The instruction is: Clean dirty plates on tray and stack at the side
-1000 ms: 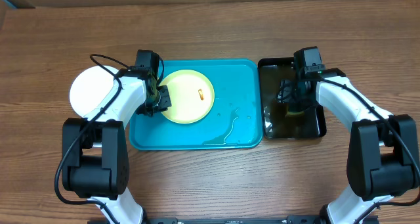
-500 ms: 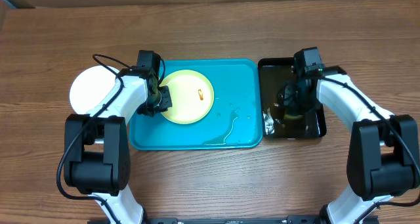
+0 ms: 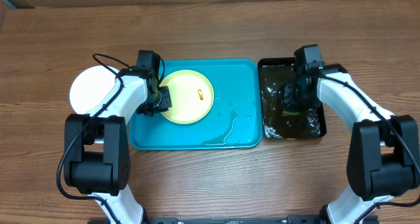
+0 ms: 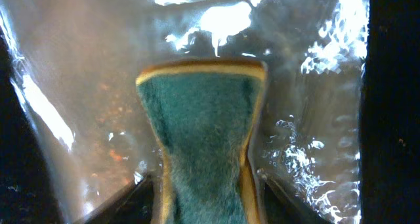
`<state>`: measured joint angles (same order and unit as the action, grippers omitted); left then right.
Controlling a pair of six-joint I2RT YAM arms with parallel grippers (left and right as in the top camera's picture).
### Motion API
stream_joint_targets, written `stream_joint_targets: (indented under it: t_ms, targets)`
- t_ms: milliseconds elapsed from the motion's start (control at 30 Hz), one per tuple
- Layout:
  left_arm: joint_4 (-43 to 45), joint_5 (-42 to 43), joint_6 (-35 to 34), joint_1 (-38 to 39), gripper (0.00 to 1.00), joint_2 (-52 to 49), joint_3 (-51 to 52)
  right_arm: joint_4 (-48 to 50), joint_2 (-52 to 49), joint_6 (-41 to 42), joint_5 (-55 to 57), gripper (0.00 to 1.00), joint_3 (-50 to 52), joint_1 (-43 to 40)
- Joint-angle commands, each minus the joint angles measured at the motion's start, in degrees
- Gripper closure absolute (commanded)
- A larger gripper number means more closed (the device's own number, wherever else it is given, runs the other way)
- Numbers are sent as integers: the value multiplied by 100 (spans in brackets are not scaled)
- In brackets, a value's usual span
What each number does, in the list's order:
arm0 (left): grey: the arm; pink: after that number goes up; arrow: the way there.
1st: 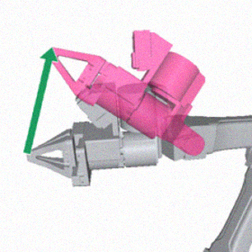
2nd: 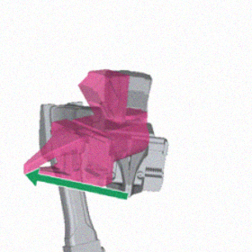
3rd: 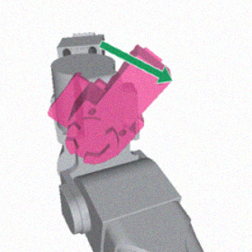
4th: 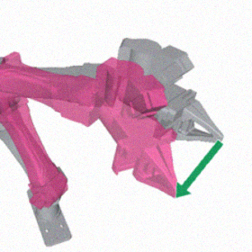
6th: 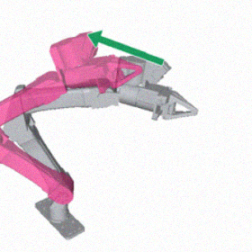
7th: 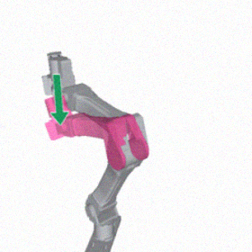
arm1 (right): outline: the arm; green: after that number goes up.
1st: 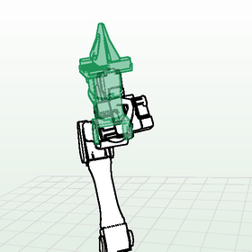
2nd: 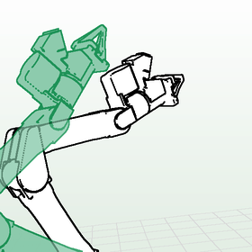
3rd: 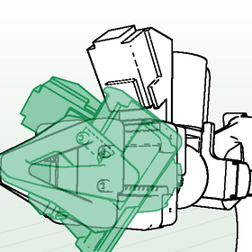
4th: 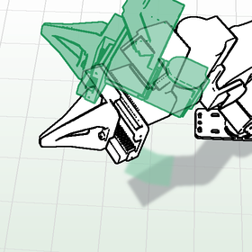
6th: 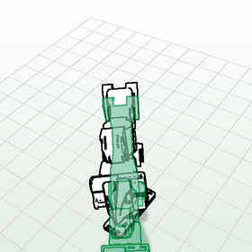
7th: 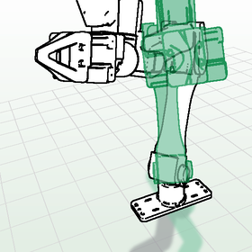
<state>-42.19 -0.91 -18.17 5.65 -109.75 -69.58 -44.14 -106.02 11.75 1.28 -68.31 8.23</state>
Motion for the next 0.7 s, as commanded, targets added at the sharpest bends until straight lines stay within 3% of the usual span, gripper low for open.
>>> stream_joint_targets:
  t_ms: [0,133,300,367,433,467,533,667]
  targets:
    - [-15,-55,85,48,70,-188,-7,168,46,-17,-28,34,168,-24]
    - [-17,-52,87,48,69,-188,-7,549,46,-15,-33,27,376,-20]
    - [-13,-52,83,48,69,-188,-7,1067,46,-13,-133,30,713,-20]
    - [4,-52,85,48,69,-188,-7,1156,46,-15,-186,48,813,-20]
    - [9,-52,85,48,69,-188,-7,1152,46,-15,-186,78,824,-20]
    - [7,-55,85,48,69,-188,-7,1152,57,-13,-219,86,800,-20]
    - [4,-55,85,48,71,-188,-7,1043,105,-15,-402,94,629,-20]
    - [4,-55,87,48,80,-188,-7,273,256,-17,-651,95,-39,-20]
